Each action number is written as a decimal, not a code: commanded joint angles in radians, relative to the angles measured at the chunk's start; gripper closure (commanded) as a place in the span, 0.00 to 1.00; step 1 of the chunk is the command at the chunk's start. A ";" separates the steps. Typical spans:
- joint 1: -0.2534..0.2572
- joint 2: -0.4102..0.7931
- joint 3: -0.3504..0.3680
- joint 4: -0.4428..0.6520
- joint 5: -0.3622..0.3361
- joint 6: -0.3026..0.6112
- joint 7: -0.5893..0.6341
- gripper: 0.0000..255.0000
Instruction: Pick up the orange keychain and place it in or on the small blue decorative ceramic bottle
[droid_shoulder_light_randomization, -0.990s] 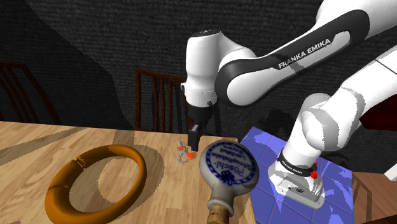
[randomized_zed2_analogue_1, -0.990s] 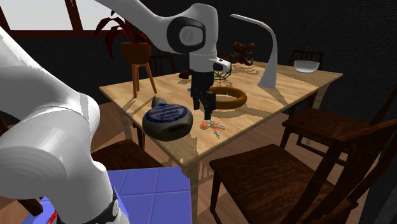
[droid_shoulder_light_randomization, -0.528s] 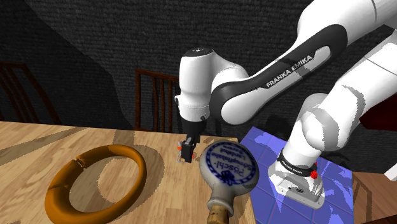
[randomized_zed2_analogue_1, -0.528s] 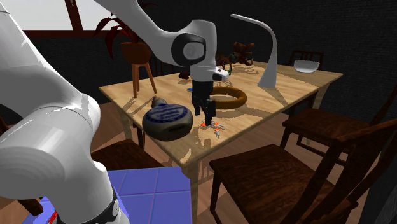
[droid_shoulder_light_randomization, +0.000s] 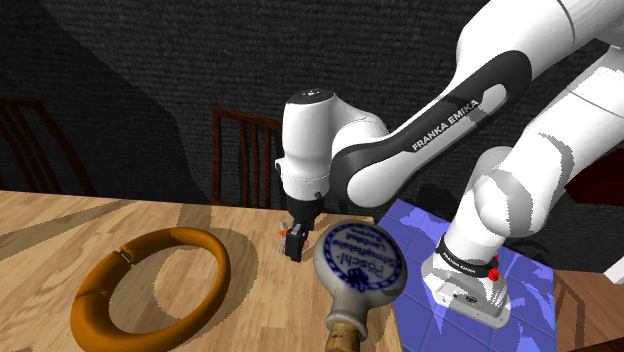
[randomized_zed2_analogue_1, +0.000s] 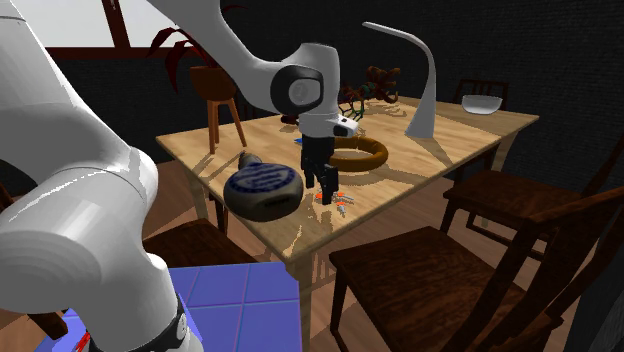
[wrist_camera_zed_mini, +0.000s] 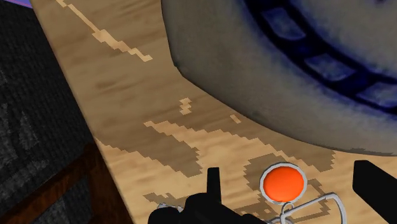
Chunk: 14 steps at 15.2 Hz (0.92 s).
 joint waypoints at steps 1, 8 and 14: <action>0.000 0.000 0.000 0.000 0.000 0.000 0.000 0.00; 0.001 -0.002 -0.001 0.000 0.001 -0.002 -0.001 1.00; 0.005 -0.023 -0.008 0.011 0.008 -0.033 -0.007 1.00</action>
